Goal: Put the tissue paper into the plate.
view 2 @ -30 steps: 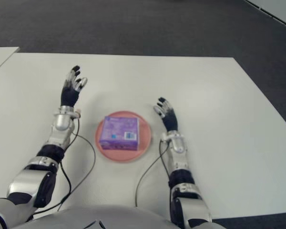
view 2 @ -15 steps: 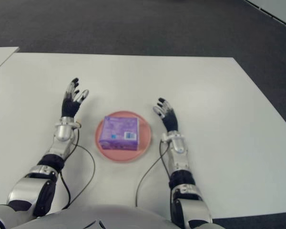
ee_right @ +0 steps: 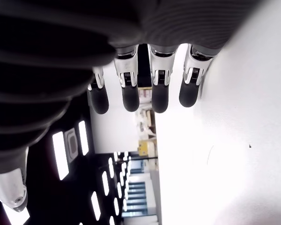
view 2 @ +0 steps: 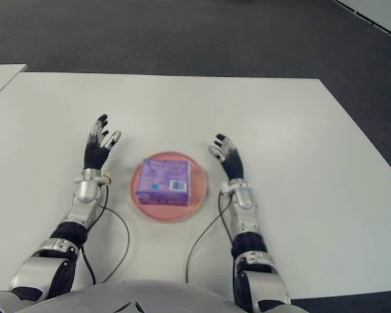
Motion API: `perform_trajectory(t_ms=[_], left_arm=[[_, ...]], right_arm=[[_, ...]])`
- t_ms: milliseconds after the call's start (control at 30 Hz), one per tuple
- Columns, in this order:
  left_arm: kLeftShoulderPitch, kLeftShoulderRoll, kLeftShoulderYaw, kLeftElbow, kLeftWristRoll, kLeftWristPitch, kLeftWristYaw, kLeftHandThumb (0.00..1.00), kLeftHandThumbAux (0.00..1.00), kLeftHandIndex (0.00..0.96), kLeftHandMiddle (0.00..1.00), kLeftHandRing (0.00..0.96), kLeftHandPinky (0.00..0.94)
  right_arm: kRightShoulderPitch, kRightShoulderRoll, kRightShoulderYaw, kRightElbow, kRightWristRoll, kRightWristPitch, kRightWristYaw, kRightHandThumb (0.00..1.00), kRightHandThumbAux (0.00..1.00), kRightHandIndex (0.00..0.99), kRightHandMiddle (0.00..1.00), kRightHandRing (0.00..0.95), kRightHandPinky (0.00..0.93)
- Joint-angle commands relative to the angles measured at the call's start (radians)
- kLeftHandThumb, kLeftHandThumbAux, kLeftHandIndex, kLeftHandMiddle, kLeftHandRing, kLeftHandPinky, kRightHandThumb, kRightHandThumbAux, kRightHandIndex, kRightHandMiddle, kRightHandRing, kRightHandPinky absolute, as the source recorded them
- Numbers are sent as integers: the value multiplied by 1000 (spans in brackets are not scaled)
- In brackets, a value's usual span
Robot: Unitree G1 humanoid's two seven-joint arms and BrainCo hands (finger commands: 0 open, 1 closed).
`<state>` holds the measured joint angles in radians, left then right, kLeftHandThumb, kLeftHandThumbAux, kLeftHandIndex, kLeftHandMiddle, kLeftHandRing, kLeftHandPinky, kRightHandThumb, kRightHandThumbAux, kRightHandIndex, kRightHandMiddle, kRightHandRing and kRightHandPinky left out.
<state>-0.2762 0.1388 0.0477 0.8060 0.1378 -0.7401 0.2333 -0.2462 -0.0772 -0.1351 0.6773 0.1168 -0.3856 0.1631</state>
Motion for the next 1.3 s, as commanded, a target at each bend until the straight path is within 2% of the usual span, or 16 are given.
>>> perform_trajectory(t_ms=[33, 300, 467, 733, 1100, 1300], left_arm=[[47, -13, -12, -16, -9, 3, -38, 0, 444, 0, 0, 0, 0], [57, -20, -12, 5, -25, -19, -62, 0, 457, 0, 0, 0, 0], [65, -28, -11, -1, -38, 0, -76, 0, 459, 0, 0, 0, 0], [81, -47, -11, -59, -85, 126, -128, 0, 437, 0, 0, 0, 0], [103, -71, -13, -132, -106, 240, -154, 0, 431, 0, 0, 0, 0], [106, -74, -13, -152, -109, 312, -166, 0, 408, 0, 0, 0, 0]], right_arm=[[43, 8, -10, 58, 15, 59, 4, 528, 589, 140, 162, 134, 146], [43, 9, -24, 63, 38, 56, 15, 553, 603, 134, 180, 143, 150], [42, 10, -27, 62, 41, 54, 11, 553, 600, 133, 179, 149, 161], [57, 15, -30, 35, 44, 64, 7, 586, 608, 131, 197, 156, 136], [77, 21, -31, -3, 50, 94, 0, 607, 621, 124, 236, 185, 167], [91, 29, -33, -31, 57, 116, -3, 600, 611, 121, 255, 190, 142]])
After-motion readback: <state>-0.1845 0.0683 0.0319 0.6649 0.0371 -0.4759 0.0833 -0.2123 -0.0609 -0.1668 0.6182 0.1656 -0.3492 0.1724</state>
